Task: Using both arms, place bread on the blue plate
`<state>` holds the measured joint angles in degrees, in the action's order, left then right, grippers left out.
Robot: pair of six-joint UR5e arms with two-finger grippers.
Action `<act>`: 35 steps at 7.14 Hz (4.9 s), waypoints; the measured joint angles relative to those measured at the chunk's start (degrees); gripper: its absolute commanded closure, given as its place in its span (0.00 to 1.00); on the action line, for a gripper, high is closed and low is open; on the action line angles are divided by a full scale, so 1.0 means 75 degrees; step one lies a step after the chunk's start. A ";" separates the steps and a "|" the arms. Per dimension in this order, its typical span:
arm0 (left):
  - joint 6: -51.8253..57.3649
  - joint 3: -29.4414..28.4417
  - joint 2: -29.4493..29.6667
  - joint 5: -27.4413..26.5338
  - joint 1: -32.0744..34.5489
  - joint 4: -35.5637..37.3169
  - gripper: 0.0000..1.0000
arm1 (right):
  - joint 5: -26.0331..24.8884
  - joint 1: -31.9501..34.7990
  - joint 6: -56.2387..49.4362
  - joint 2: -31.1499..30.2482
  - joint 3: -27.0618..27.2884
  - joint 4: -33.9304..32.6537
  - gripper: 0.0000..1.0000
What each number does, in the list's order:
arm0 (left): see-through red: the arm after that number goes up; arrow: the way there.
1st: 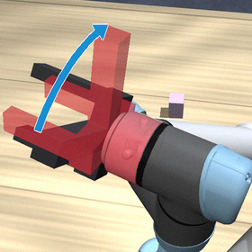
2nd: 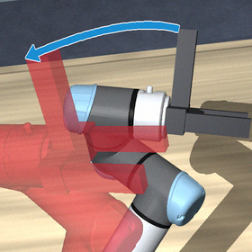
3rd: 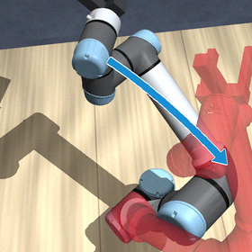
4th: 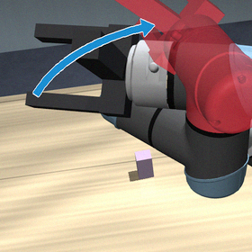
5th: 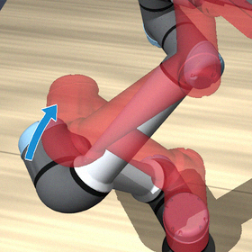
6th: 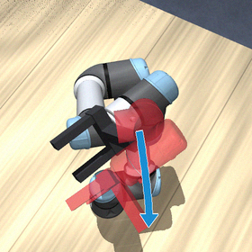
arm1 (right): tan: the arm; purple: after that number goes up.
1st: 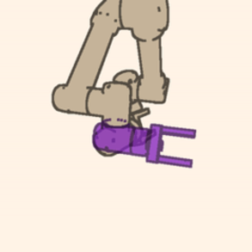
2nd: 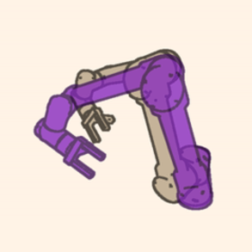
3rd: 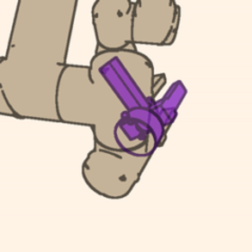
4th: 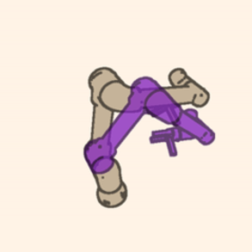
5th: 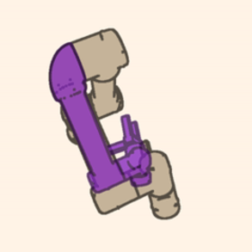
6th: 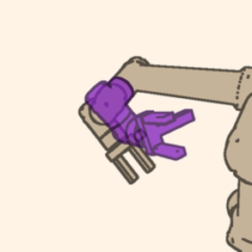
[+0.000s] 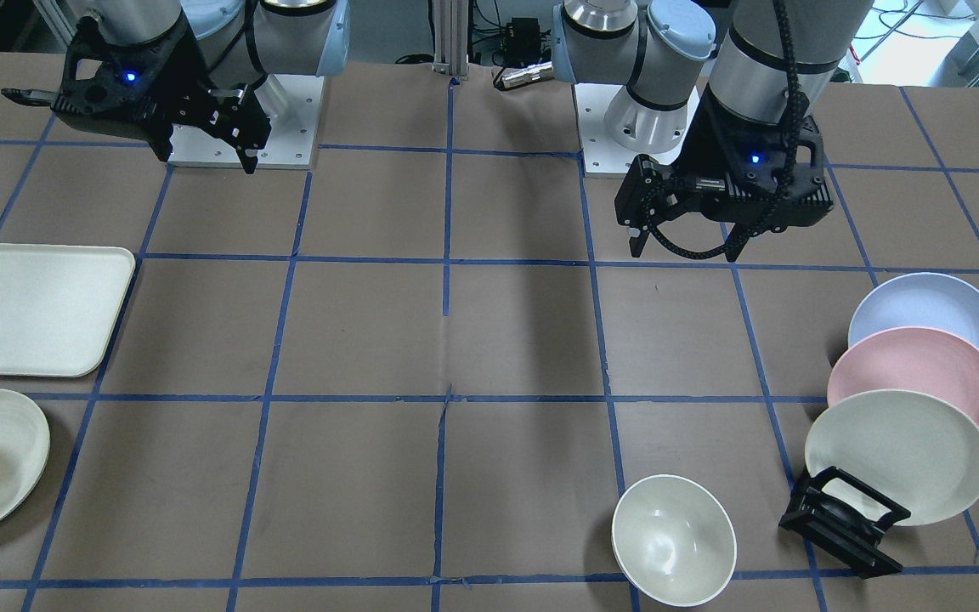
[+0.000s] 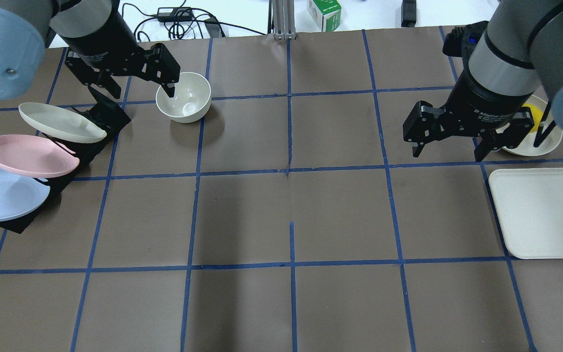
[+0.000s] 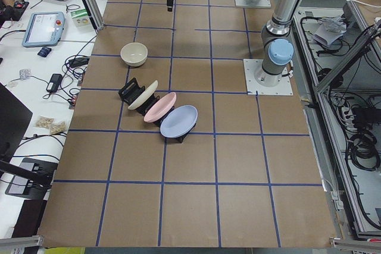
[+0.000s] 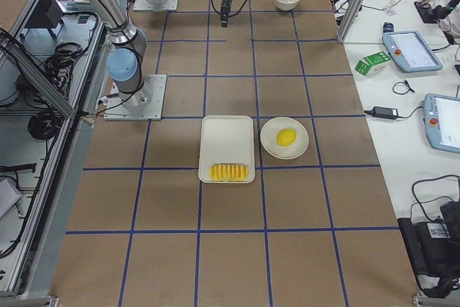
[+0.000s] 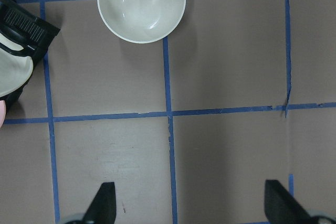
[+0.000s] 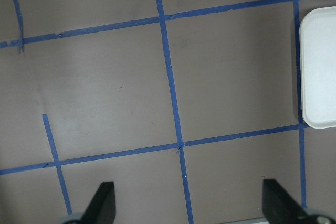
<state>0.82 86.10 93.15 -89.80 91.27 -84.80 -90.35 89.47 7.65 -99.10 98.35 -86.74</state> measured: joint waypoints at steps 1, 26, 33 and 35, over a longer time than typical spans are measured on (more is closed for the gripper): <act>0.0005 0.0001 0.0010 0.0000 -0.0006 0.0001 0.00 | 0.0003 0.0000 -0.0008 -0.0003 0.0000 -0.0009 0.00; -0.0183 0.1197 0.2082 -0.1945 -0.6816 0.1497 0.74 | -0.0425 -0.7362 -0.8050 0.4028 0.1673 -0.6593 0.00; -0.0112 0.1122 0.2196 -0.1643 -0.6845 0.1475 1.00 | -0.0350 -0.7067 -0.7686 0.4230 0.1621 -0.6515 1.00; -0.0005 0.1052 0.2000 -0.1687 -0.6876 0.1220 1.00 | -0.0416 -0.7054 -0.7564 0.4207 0.1608 -0.6357 1.00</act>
<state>0.78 93.99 108.15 -102.45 39.69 -75.65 -93.47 36.56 -49.09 -67.55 110.41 -134.41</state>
